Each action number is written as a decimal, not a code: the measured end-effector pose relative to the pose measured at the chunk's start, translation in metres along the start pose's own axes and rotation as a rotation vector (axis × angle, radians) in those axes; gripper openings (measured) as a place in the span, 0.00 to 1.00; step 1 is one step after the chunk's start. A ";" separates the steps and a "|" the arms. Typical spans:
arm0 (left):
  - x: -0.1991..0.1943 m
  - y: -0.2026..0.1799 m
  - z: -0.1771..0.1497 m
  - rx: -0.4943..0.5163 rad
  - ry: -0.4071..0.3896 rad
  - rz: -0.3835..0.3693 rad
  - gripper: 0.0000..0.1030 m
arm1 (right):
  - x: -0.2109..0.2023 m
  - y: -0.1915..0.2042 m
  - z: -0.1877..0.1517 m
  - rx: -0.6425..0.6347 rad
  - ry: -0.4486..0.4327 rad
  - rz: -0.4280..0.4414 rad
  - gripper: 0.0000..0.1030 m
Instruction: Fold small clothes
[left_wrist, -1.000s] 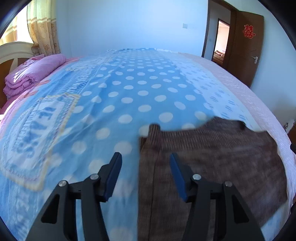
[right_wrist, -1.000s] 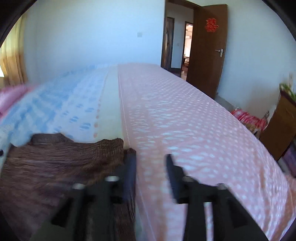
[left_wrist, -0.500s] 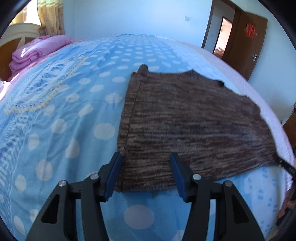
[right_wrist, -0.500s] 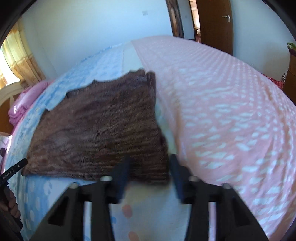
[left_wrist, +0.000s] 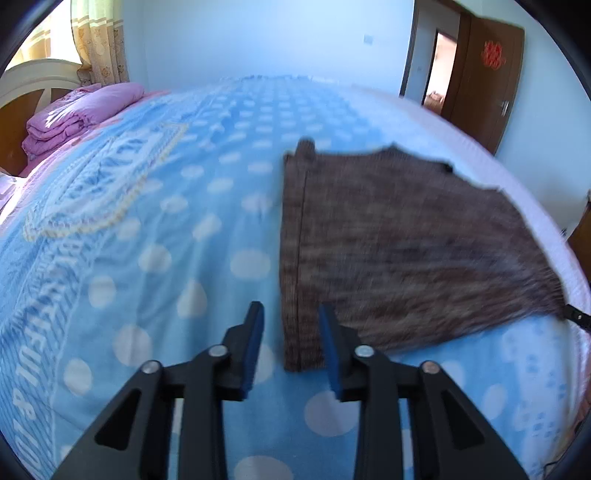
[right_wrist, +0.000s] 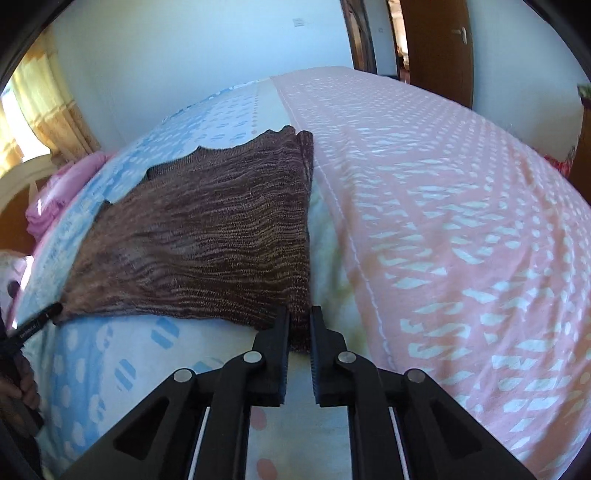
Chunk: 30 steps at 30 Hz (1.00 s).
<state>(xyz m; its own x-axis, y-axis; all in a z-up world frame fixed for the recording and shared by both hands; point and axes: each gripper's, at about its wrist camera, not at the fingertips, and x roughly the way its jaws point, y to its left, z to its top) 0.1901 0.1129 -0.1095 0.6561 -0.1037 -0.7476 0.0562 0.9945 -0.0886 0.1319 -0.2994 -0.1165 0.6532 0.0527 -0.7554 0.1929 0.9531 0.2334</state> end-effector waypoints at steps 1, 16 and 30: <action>-0.006 0.000 0.008 -0.005 -0.032 0.000 0.48 | -0.010 -0.001 0.007 0.005 -0.047 -0.033 0.11; 0.072 -0.120 0.067 0.099 -0.005 0.059 0.52 | 0.120 0.113 0.108 -0.338 -0.044 -0.203 0.11; 0.081 -0.122 0.062 0.099 0.007 0.156 0.75 | 0.077 0.052 0.097 -0.078 -0.157 -0.220 0.20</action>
<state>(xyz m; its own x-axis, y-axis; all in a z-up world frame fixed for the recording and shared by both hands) 0.2828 -0.0154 -0.1182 0.6574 0.0519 -0.7517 0.0280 0.9953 0.0932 0.2634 -0.2746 -0.1031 0.7087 -0.1993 -0.6768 0.2896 0.9569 0.0215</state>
